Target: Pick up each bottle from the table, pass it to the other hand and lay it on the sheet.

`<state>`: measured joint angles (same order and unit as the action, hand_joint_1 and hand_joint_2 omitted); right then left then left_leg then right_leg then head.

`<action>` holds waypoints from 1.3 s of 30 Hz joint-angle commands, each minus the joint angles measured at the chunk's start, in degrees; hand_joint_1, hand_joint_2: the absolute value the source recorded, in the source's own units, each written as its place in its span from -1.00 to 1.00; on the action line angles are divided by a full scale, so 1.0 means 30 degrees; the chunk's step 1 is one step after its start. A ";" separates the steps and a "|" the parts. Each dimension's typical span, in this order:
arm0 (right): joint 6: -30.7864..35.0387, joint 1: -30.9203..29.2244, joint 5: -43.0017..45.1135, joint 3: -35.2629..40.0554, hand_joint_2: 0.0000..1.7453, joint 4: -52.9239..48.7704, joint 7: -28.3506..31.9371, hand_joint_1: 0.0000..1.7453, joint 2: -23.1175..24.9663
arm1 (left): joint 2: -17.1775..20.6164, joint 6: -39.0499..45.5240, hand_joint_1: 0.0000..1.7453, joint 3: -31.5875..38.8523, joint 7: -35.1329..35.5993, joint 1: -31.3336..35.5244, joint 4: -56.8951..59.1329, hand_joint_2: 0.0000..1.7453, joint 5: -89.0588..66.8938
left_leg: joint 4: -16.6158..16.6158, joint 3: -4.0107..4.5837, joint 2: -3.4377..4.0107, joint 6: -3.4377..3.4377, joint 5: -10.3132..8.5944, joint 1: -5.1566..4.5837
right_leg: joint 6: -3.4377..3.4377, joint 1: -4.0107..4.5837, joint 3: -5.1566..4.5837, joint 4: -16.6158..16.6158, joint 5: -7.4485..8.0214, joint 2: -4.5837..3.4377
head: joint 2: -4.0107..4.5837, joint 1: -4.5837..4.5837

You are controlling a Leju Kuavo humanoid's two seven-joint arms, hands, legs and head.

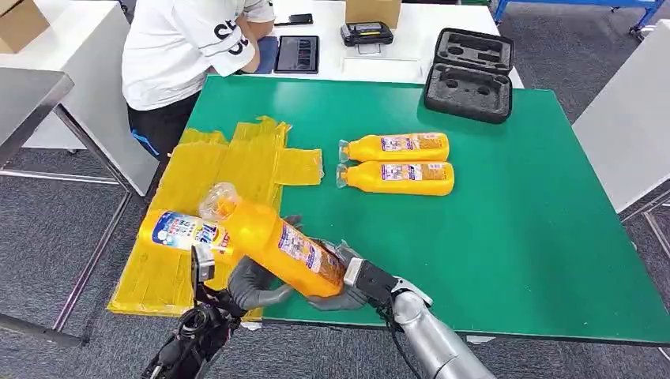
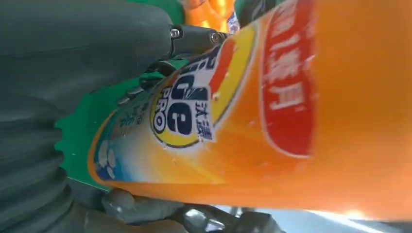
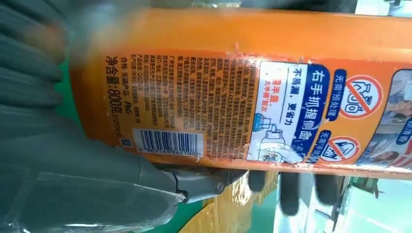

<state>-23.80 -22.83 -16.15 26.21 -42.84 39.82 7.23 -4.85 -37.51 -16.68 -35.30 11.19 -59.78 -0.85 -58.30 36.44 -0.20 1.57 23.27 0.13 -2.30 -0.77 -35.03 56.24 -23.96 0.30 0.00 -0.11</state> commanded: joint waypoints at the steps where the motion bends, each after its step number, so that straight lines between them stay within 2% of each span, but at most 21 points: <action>1: -0.0120 -0.0847 -0.0186 0.0672 1.00 0.0877 0.0056 1.00 0.0026 | 0.0469 0.0076 -1.00 -0.1315 -0.0028 0.1051 0.2214 1.00 -0.0428 | 0.0013 -0.0099 -0.0002 -0.0031 0.0033 0.0017 | 0.0037 0.0019 0.0103 -0.0012 -0.0033 0.0008 | 0.0000 0.0000; 9: -0.0255 -0.0966 -0.0612 0.1380 1.00 0.1622 0.0059 1.00 -0.0026 | 0.0465 -0.0551 -1.00 -0.0834 -0.0340 0.1114 0.2101 1.00 0.0359 | 0.0013 -0.0052 0.0016 -0.0016 0.0016 0.0006 | 0.0019 0.0006 0.0049 -0.0009 -0.0012 -0.0012 | 0.0000 -0.0007; 14: -0.0248 -0.0922 -0.0502 0.1498 1.00 0.1826 0.0059 1.00 -0.0190 | 0.0529 -0.1827 -1.00 0.0249 -0.0546 0.0706 0.1011 1.00 0.2134 | 0.0009 -0.0052 0.0010 -0.0020 0.0019 0.0011 | 0.0023 0.0011 0.0053 -0.0010 -0.0016 -0.0006 | 0.0000 -0.0007; 15: -0.0248 -0.0922 -0.0502 0.1498 1.00 0.1826 0.0059 1.00 -0.0190 | 0.0529 -0.1827 -1.00 0.0249 -0.0546 0.0706 0.1011 1.00 0.2134 | 0.0011 -0.0164 0.0023 -0.0044 0.0067 0.0026 | 0.0053 0.0027 0.0161 -0.0013 -0.0057 -0.0021 | 0.0000 0.0000; 19: -0.0248 -0.0922 -0.0502 0.1498 1.00 0.1826 0.0059 1.00 -0.0190 | 0.0529 -0.1827 -1.00 0.0249 -0.0546 0.0706 0.1011 1.00 0.2134 | 0.0008 -0.0031 0.0002 -0.0014 0.0010 0.0008 | 0.0017 0.0008 0.0032 -0.0007 -0.0010 0.0002 | 0.0000 0.0000; 27: -0.0178 -0.0889 -0.0494 0.1535 1.00 0.1914 0.0059 1.00 -0.0313 | 0.0452 -0.2604 -1.00 0.0865 -0.0199 0.0654 0.0598 1.00 0.3165 | 0.0006 -0.0039 0.0004 -0.0016 0.0016 0.0012 | 0.0021 0.0012 0.0044 -0.0008 -0.0014 0.0000 | 0.0000 -0.0007; 30: -0.0176 -0.0875 -0.0489 0.1567 1.00 0.1999 0.0059 1.00 -0.0376 | 0.0382 -0.2413 -1.00 0.0849 0.0038 0.0823 0.0756 1.00 0.3032 | 0.0005 -0.0109 0.0016 -0.0030 0.0048 0.0021 | 0.0036 0.0021 0.0114 -0.0011 -0.0039 -0.0013 | 0.0000 -0.0007; 32: -0.0194 -0.0893 -0.0443 0.1609 1.00 0.2047 0.0059 1.00 -0.0389 | 0.0332 -0.2407 -1.00 0.0724 0.0043 0.0960 0.1023 1.00 0.2892 | 0.0009 -0.0041 -0.0002 -0.0015 0.0014 0.0007 | 0.0018 0.0006 0.0046 -0.0007 -0.0016 0.0006 | 0.0000 -0.0007; 39: -0.0134 -0.0927 -0.0357 0.1661 1.00 0.2161 0.0059 1.00 -0.0406 | 0.0412 -0.2181 -1.00 0.0247 -0.0321 0.1219 0.1393 1.00 0.2104 | 0.0004 -0.0083 -0.0013 -0.0025 0.0031 0.0013 | 0.0030 0.0013 0.0089 -0.0004 -0.0036 0.0017 | 0.0000 -0.0007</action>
<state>-24.35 -23.33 -17.53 29.20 -39.78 40.17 7.06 -4.00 -44.35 -15.30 -35.32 12.10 -58.47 7.41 -58.30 36.44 -0.19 1.57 23.26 0.14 -2.30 -0.77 -35.04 56.24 -23.96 0.31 0.00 -0.13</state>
